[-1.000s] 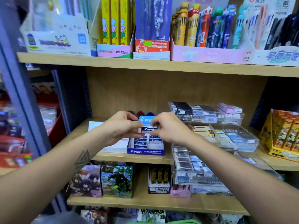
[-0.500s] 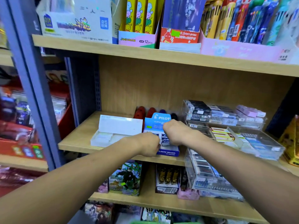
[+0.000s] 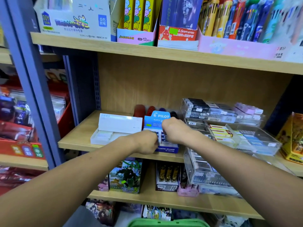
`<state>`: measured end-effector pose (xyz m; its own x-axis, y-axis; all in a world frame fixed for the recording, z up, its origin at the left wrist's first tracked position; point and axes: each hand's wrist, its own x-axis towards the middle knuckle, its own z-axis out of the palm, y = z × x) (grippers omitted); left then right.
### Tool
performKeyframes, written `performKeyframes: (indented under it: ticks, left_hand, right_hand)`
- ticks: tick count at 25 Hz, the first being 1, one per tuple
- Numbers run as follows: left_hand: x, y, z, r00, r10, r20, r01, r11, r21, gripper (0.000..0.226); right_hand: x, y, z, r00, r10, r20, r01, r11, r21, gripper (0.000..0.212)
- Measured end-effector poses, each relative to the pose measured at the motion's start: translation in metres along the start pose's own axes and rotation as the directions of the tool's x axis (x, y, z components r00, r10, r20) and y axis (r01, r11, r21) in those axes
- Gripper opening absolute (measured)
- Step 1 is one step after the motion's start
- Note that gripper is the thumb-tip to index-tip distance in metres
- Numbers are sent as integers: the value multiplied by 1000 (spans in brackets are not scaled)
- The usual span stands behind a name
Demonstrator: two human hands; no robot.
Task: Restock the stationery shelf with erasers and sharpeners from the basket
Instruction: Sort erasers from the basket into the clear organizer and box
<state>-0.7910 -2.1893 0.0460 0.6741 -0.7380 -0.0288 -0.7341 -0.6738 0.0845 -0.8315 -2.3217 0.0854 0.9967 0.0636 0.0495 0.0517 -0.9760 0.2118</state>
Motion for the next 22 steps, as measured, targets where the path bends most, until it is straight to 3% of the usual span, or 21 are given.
performKeyframes:
  ticks: [5, 7, 10, 13, 18, 22]
  left_hand:
    - [-49, 8, -5, 944, -79, -321, 36, 990, -137, 23]
    - [-83, 15, 5, 934, -167, -316, 117, 978, -172, 18]
    - [-112, 35, 46, 986, -135, -101, 125, 987, -102, 21]
    - [-101, 61, 106, 981, -138, 140, 145, 989, -42, 21]
    - [-56, 92, 236, 919, -110, 377, 146, 987, -68, 28]
    - [-49, 94, 345, 801, -175, 572, 303, 943, -136, 34]
  right_hand:
    - [-62, -20, -12, 977, 87, -194, -30, 959, 282, 21]
    - [-97, -35, 4, 971, 114, -210, -26, 923, 383, 23]
    - [-137, -64, 53, 993, 59, -105, -10, 908, 419, 24]
    - [-152, -75, 117, 985, 80, 153, -126, 938, 322, 23]
    - [-153, -64, 255, 894, 100, 436, -261, 908, 328, 29]
    - [-168, -59, 350, 778, 95, 622, -323, 909, 265, 30]
